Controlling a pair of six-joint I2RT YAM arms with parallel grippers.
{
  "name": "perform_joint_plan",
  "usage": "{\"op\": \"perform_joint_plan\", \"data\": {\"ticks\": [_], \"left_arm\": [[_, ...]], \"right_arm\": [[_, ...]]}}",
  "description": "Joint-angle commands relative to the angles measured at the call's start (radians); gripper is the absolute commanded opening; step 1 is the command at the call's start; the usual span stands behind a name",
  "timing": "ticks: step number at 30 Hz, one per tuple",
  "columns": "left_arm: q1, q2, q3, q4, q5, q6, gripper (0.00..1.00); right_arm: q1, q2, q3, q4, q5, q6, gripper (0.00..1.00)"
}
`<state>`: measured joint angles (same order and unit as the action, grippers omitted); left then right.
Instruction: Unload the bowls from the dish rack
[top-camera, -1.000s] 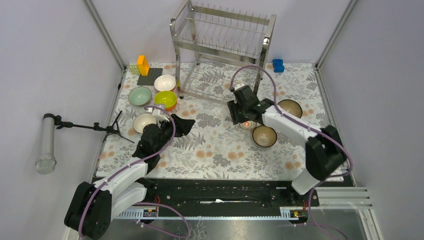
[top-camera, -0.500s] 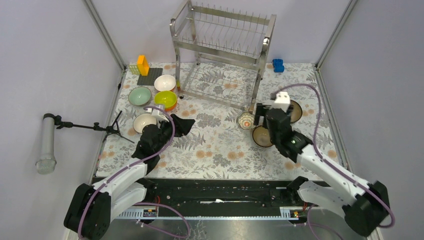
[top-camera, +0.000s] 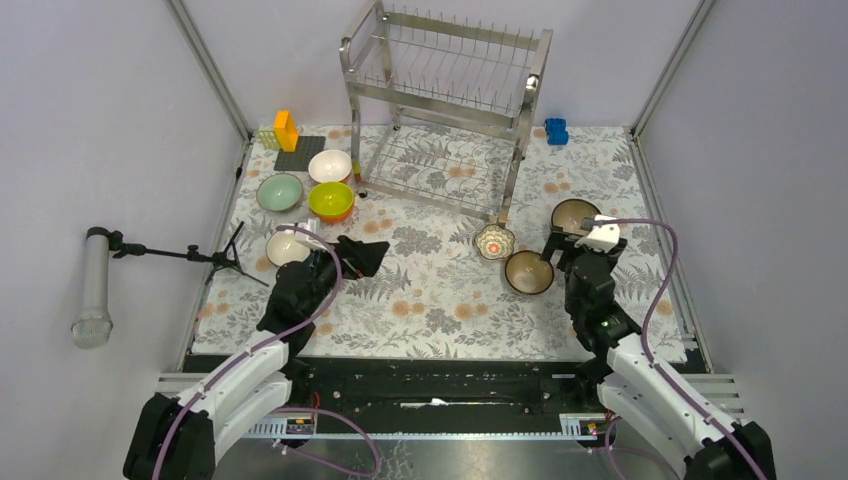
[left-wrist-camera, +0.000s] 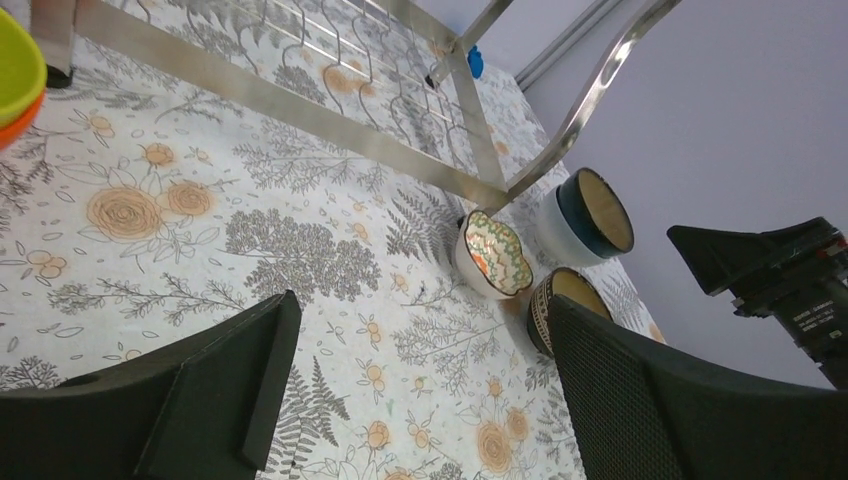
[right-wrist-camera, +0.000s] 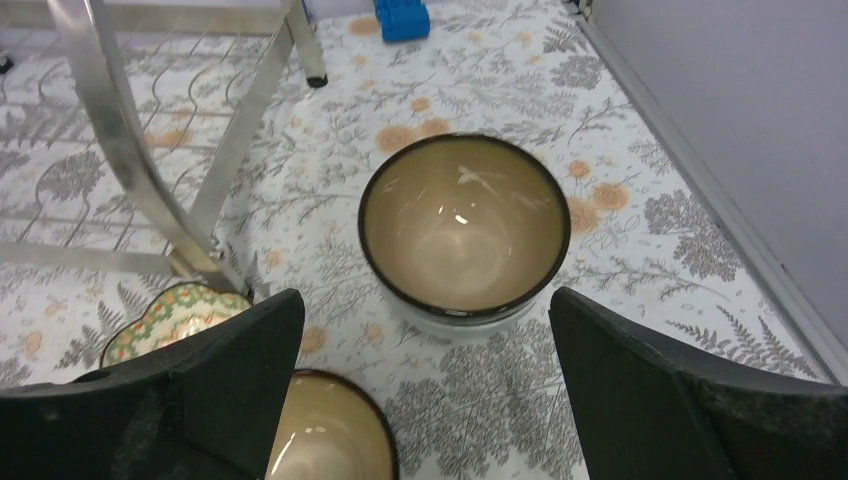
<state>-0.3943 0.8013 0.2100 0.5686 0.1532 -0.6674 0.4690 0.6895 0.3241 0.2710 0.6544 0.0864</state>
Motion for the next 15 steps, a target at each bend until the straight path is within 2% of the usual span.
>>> {"op": "perform_joint_plan", "data": {"ticks": [1, 3, 6, 9, 12, 15], "left_arm": [[-0.003, -0.059, -0.017, 0.036, -0.090, -0.003, 0.99], [-0.003, -0.073, -0.018, 0.039, -0.162, 0.056, 0.99], [-0.003, -0.084, 0.013, -0.063, -0.321, 0.144, 0.99], [-0.003, -0.080, -0.001, -0.045, -0.393, 0.210, 0.99], [-0.003, -0.073, 0.003, -0.051, -0.460, 0.262, 0.99], [-0.003, -0.065, 0.014, -0.047, -0.507, 0.332, 0.99]], "right_arm": [[-0.096, 0.033, -0.065, 0.230, -0.175, -0.080, 1.00], [-0.131, 0.106, -0.081, 0.300, -0.192, -0.082, 1.00], [-0.212, 0.216, -0.074, 0.337, -0.286, -0.081, 1.00], [-0.295, 0.307, -0.070, 0.373, -0.366, -0.037, 1.00], [-0.332, 0.382, -0.096, 0.489, -0.407, -0.038, 1.00], [-0.337, 0.451, -0.141, 0.667, -0.374, -0.055, 1.00]]}}
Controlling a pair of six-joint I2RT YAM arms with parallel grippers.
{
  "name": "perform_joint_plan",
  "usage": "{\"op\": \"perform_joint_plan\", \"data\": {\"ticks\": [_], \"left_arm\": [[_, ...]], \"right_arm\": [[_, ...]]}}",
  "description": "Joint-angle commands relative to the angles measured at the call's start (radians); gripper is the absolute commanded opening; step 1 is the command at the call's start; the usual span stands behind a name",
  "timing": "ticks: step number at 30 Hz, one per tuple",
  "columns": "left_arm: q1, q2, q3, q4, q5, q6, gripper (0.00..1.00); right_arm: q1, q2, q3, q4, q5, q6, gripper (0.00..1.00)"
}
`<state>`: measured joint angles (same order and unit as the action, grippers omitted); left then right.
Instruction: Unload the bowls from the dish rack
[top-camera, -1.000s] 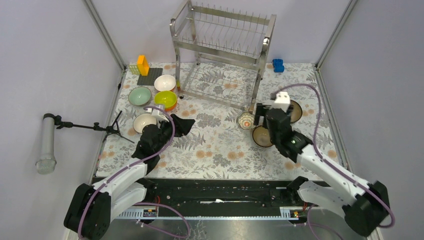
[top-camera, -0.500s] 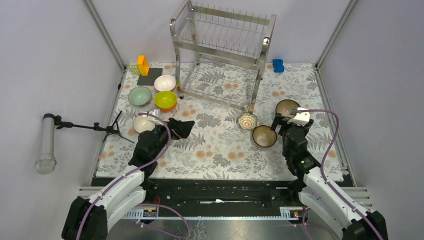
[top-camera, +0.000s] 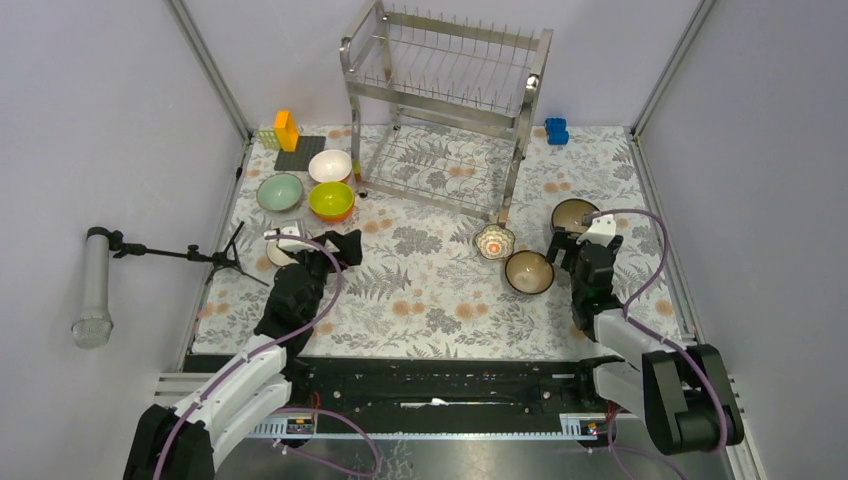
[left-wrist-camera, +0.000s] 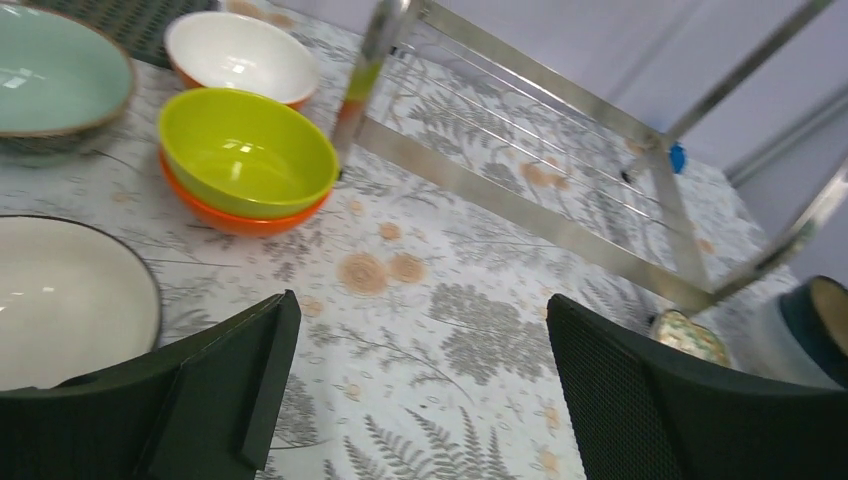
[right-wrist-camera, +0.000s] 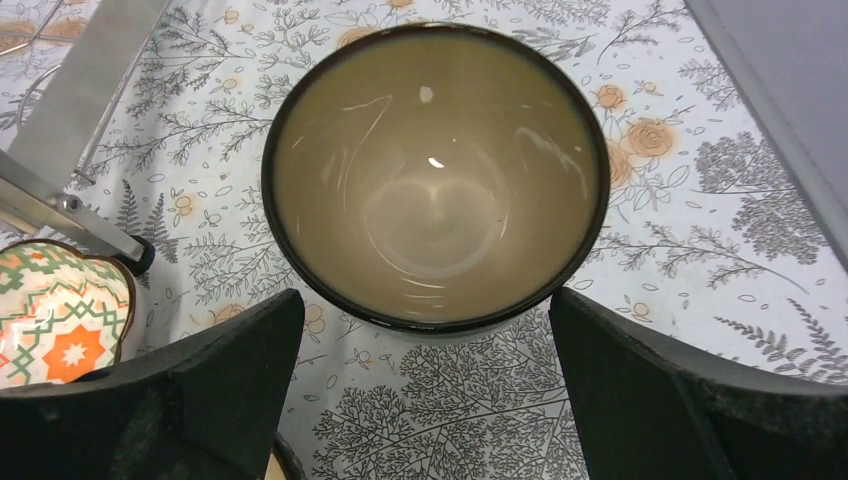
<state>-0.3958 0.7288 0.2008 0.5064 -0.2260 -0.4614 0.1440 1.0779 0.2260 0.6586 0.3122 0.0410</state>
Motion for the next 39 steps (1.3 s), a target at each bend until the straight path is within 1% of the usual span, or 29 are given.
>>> {"op": "perform_joint_plan", "data": {"ticks": [1, 3, 7, 9, 11, 13, 15, 17, 18, 19, 20, 21, 22, 26, 29, 32, 37, 39], "left_arm": [[-0.002, 0.010, 0.027, 0.017, -0.138, 0.172, 0.99], [0.001, 0.020, 0.026, 0.029, -0.148, 0.262, 0.99], [0.010, 0.036, -0.012, 0.119, -0.199, 0.372, 0.99], [0.033, 0.040, -0.039, 0.169, -0.215, 0.413, 0.99], [0.079, 0.063, -0.062, 0.216, -0.204, 0.423, 0.99], [0.143, 0.120, -0.078, 0.306, -0.155, 0.413, 0.99], [0.202, 0.207, -0.071, 0.360, -0.099, 0.406, 0.99], [0.238, 0.290, -0.041, 0.377, -0.075, 0.420, 0.99], [0.251, 0.323, -0.032, 0.388, -0.064, 0.434, 0.99], [0.262, 0.346, -0.026, 0.400, -0.058, 0.445, 0.99], [0.273, 0.361, -0.028, 0.414, -0.053, 0.451, 0.99], [0.286, 0.369, -0.033, 0.431, -0.036, 0.453, 0.99], [0.294, 0.375, -0.040, 0.450, -0.019, 0.454, 0.99], [0.313, 0.434, -0.061, 0.514, 0.017, 0.483, 0.99], [0.336, 0.499, -0.068, 0.595, 0.042, 0.467, 0.99], [0.341, 0.533, -0.033, 0.546, 0.094, 0.474, 0.99], [0.347, 0.620, 0.078, 0.435, 0.206, 0.484, 0.99], [0.347, 0.643, 0.111, 0.398, 0.209, 0.479, 0.99]], "right_arm": [[-0.013, 0.092, -0.053, 0.311, -0.016, -0.006, 1.00], [-0.017, 0.143, -0.058, 0.383, -0.007, 0.010, 1.00], [-0.017, 0.203, -0.057, 0.428, -0.031, -0.010, 1.00], [-0.017, 0.221, -0.057, 0.456, -0.006, -0.031, 0.99], [-0.018, 0.248, -0.059, 0.498, 0.026, -0.059, 0.97], [-0.019, 0.318, -0.081, 0.637, 0.063, -0.071, 0.95], [-0.024, 0.405, -0.086, 0.707, 0.094, -0.052, 0.95], [-0.028, 0.512, -0.089, 0.856, 0.059, -0.080, 0.94], [-0.028, 0.495, -0.078, 0.812, 0.041, -0.076, 0.94], [-0.032, 0.457, -0.049, 0.695, 0.026, -0.068, 0.94], [-0.037, 0.454, -0.027, 0.633, -0.003, -0.075, 0.93], [-0.039, 0.474, -0.020, 0.653, -0.031, -0.084, 0.94], [-0.040, 0.482, -0.031, 0.696, -0.025, -0.088, 0.99], [-0.040, 0.482, -0.022, 0.672, 0.008, -0.074, 1.00], [-0.040, 0.476, -0.016, 0.659, 0.010, -0.072, 1.00], [-0.040, 0.477, -0.017, 0.659, 0.008, -0.072, 1.00], [-0.040, 0.478, -0.017, 0.660, 0.009, -0.072, 1.00], [-0.040, 0.478, -0.017, 0.659, 0.009, -0.072, 1.00]]}}
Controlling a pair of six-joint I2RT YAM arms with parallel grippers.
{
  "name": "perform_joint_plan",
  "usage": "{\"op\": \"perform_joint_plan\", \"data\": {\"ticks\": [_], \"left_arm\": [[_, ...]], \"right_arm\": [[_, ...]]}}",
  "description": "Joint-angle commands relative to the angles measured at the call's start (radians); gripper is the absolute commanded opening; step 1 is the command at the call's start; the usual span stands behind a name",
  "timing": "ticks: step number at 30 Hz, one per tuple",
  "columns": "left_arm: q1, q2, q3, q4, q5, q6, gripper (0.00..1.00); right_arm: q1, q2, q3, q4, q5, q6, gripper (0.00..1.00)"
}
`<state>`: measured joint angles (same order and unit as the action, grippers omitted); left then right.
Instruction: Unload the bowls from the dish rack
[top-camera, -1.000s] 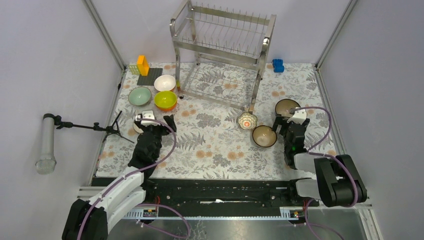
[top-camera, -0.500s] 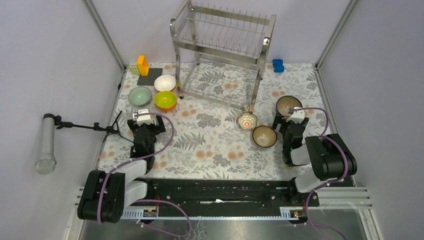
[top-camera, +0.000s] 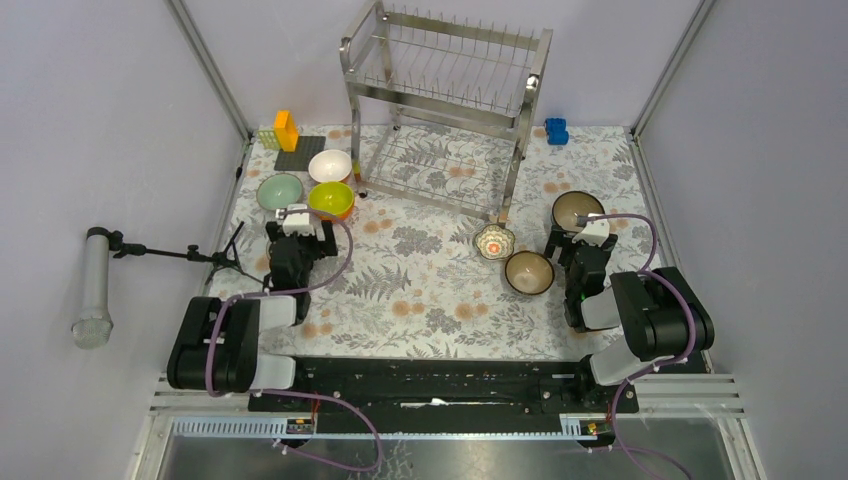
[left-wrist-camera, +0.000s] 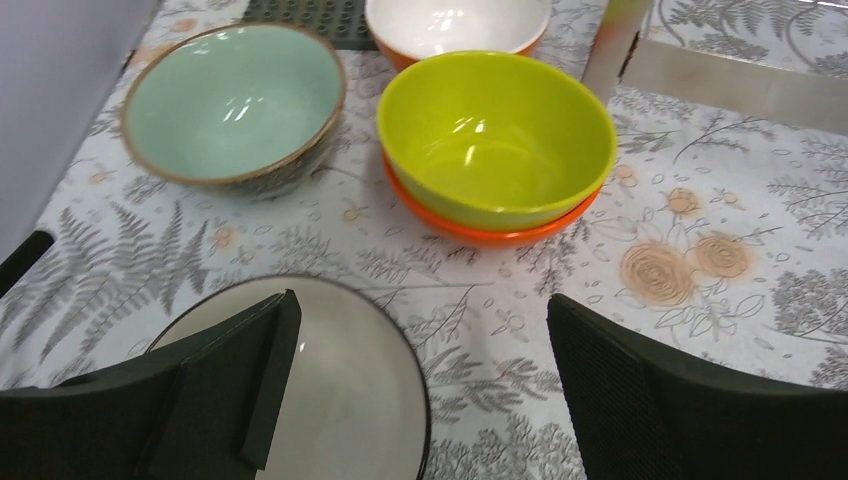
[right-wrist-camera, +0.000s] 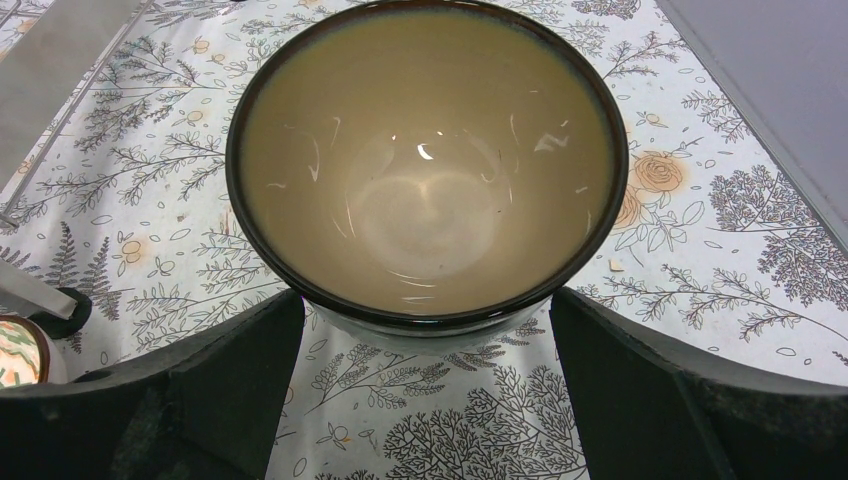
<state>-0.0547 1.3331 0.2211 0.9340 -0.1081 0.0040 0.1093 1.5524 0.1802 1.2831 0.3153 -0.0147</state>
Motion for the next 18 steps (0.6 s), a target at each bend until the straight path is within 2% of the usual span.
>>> {"op": "perform_joint_plan", "data": {"ticks": [1, 3, 5, 6, 10, 18], "left_arm": [[0.007, 0.049, 0.103, -0.038, 0.090, 0.006, 0.99], [0.008, 0.078, 0.082, 0.026, 0.120, -0.028, 0.99], [0.007, 0.185, -0.019, 0.332, 0.131, -0.027, 0.99], [0.008, 0.187, -0.042, 0.398, 0.091, -0.041, 0.99], [0.010, 0.181, 0.033, 0.231, 0.073, -0.049, 0.99], [0.010, 0.187, 0.034, 0.239, 0.050, -0.059, 0.99]], "right_arm": [[-0.005, 0.002, 0.028, 0.035, 0.006, -0.016, 1.00], [-0.005, 0.003, 0.028, 0.035, 0.005, -0.016, 1.00], [-0.005, 0.002, 0.028, 0.035, 0.006, -0.016, 1.00], [-0.005, 0.003, 0.028, 0.034, 0.006, -0.016, 1.00], [-0.005, 0.003, 0.028, 0.034, 0.006, -0.016, 1.00], [-0.005, 0.002, 0.028, 0.034, 0.006, -0.016, 1.00]]}}
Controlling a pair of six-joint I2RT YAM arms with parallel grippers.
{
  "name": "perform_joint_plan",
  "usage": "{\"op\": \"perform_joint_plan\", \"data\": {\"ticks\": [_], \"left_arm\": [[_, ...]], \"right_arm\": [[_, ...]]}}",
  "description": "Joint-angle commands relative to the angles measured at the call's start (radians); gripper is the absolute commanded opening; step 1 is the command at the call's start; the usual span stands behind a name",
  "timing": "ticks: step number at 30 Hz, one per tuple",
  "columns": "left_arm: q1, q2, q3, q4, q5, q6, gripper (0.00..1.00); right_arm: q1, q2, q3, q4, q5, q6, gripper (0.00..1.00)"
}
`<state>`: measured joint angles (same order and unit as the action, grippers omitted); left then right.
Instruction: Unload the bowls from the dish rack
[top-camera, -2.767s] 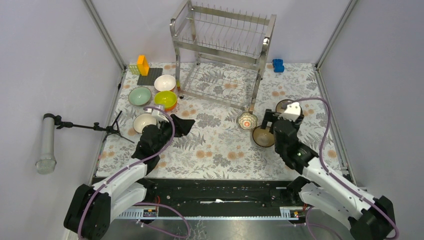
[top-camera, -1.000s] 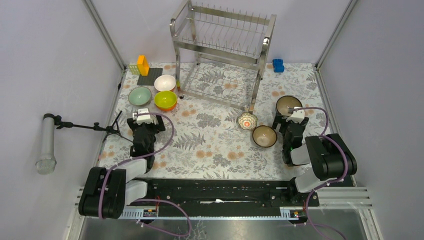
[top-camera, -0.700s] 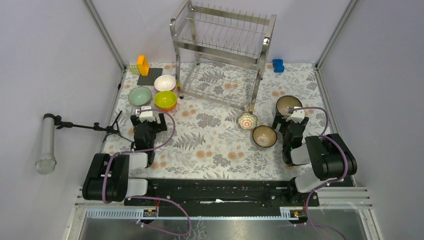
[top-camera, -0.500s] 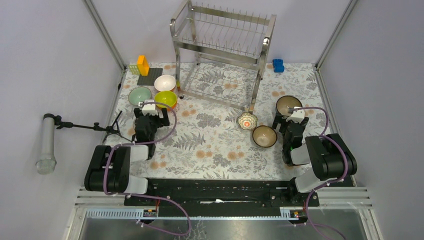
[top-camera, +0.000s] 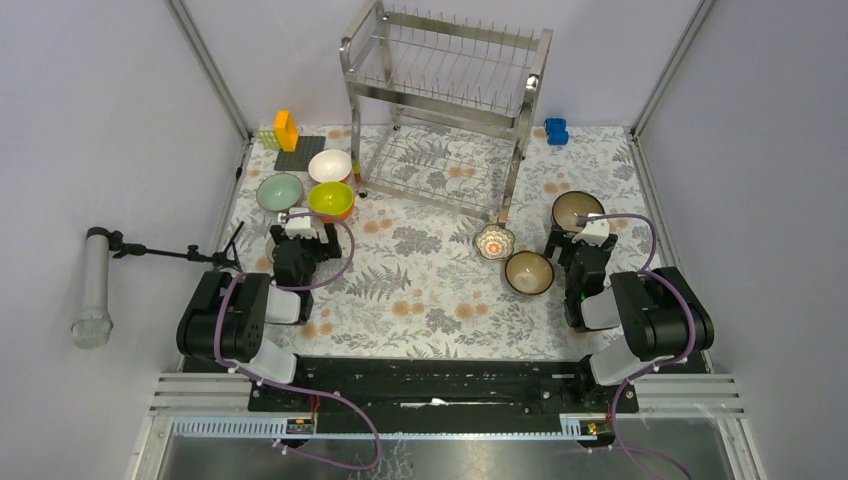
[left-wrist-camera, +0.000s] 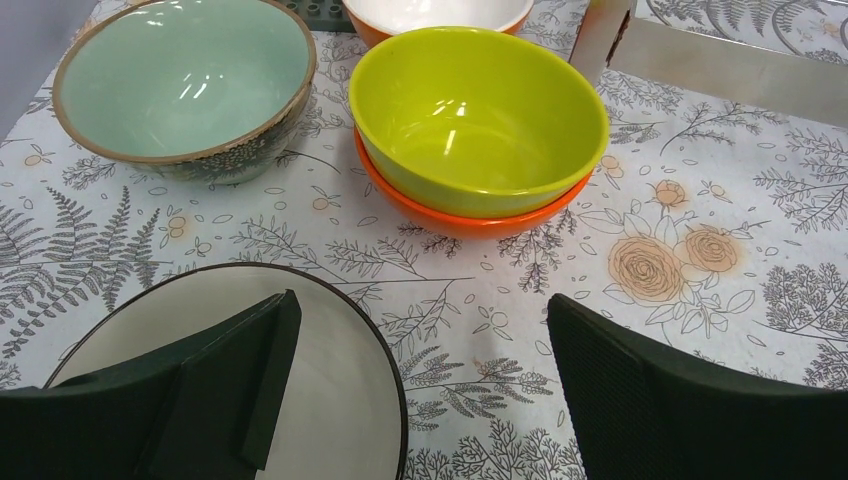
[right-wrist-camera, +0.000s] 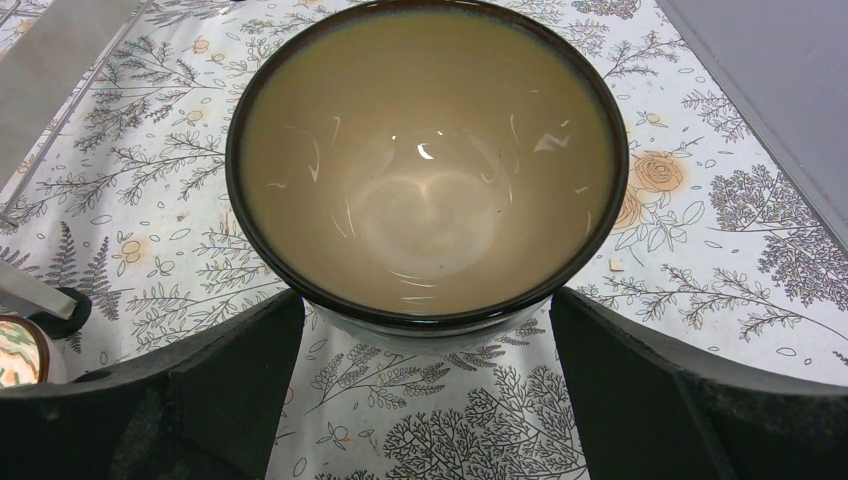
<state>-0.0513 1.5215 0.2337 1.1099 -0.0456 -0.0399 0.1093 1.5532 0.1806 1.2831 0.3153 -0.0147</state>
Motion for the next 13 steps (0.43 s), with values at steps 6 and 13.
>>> {"op": "perform_joint_plan", "data": {"ticks": [6, 13], "left_arm": [[0.002, -0.003, 0.018, 0.065, -0.008, -0.005, 0.99], [0.005, -0.001, 0.024, 0.059, 0.001, -0.009, 0.99]], "right_arm": [[-0.006, 0.002, 0.028, 0.034, 0.005, -0.016, 1.00], [-0.006, 0.002, 0.027, 0.035, 0.007, -0.016, 1.00]]}}
